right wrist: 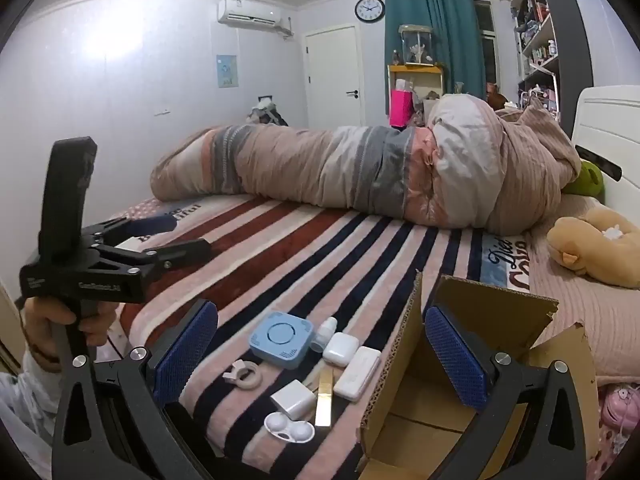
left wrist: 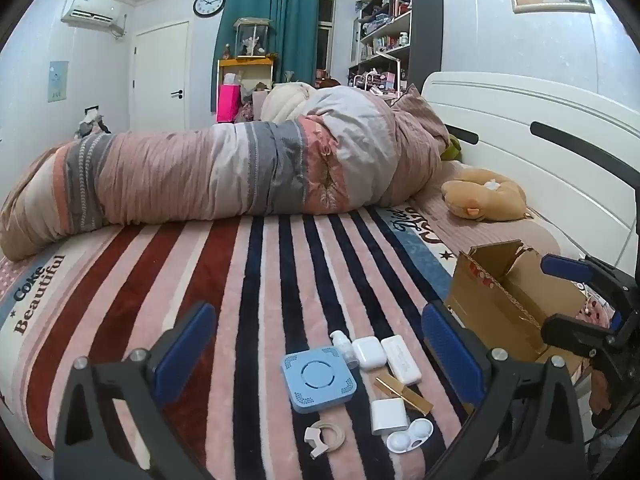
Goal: Organize rigid objects
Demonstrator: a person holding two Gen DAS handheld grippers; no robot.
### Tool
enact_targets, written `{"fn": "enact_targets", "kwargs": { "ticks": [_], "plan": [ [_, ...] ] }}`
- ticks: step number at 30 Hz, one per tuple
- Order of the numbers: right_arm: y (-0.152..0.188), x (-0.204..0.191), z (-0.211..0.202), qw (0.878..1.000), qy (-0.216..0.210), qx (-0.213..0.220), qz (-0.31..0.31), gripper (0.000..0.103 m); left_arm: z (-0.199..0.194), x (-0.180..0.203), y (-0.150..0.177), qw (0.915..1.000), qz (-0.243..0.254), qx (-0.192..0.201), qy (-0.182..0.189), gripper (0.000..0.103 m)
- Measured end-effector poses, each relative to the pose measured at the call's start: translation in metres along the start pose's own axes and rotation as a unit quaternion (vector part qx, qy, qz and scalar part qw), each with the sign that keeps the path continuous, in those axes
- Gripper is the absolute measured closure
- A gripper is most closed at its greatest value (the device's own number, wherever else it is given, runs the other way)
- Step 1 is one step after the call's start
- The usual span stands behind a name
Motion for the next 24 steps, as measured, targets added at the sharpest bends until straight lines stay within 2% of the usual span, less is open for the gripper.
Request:
{"fn": "enact_targets", "kwargs": {
  "ticks": [1,4,11,13,24],
  "plan": [
    [-0.001,-0.001,0.001,1.0,-0.001,0.002,0.0,0.0,0.003,0.0,0.003,0.9996,-0.003,-0.026,0.005,0.001],
    [-0.006,-0.002,-0.003,1.0,-0.004,0.027,0.011,0.0,0.004,0.0,0.0,0.9994,-0.004,-0.033,0.01,0.001],
    [0.006,0.007,-0.001,1.0,-0.003,0.008,0.013,0.0,0.011,0.007,-0.002,0.9995,0.0,-0.03,0.013,0.001],
    [0.001,0.005,0.004,1.0,-0.001,-0.004,0.015,0.0,0.004,0.009,0.004,0.9997,0.005,-0.018,0.014,0.001],
    [0.003,0.006,0.002,1.0,-0.003,0.002,0.012,0.0,0.003,0.006,0.006,0.9998,0.003,-0.014,0.011,0.001]
  ]
}}
Point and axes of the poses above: each gripper's, at about its wrist camera, not at the fingertips, and z roughly the way its jaws point, x to its right, y to its underside, the point moved 8 cm from there along z, roughly the way its jaws point, and after that the axes turned 1 degree about -z, right-handed, at the moved point
